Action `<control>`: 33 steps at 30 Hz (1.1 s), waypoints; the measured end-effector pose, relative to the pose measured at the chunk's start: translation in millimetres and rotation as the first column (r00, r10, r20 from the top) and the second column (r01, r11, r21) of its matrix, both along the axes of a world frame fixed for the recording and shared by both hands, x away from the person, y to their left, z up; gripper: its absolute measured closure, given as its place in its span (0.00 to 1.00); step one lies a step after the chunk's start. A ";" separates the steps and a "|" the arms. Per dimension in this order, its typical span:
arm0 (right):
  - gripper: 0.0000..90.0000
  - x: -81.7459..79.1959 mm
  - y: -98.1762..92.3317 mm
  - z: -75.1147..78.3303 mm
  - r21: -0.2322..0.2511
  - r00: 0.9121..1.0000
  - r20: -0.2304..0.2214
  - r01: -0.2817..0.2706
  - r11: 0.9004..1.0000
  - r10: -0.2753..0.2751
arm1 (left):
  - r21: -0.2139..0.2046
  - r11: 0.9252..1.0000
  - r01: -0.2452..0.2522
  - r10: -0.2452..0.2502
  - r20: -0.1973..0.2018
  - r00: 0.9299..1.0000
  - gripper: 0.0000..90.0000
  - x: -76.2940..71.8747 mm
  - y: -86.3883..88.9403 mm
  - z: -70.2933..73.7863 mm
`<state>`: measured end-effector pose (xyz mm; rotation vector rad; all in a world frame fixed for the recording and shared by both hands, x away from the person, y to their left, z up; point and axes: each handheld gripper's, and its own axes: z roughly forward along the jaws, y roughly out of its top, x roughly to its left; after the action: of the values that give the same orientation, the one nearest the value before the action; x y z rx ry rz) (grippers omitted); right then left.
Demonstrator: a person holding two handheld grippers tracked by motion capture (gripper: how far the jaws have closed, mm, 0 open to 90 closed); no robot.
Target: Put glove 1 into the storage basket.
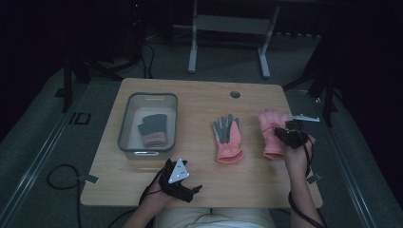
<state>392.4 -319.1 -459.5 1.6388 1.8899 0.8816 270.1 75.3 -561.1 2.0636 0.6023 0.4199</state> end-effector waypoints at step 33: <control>0.75 21.9 -9.2 -26.5 -0.071 0.992 -0.039 -0.124 0.990 0.122 | 0.003 1.000 0.006 -0.006 -0.009 1.000 0.00 0.5 -1.0 -1.6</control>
<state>414.3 -328.2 -486.1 1.5165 2.0407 0.8272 270.6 74.3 -562.7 2.0713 0.6010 0.4084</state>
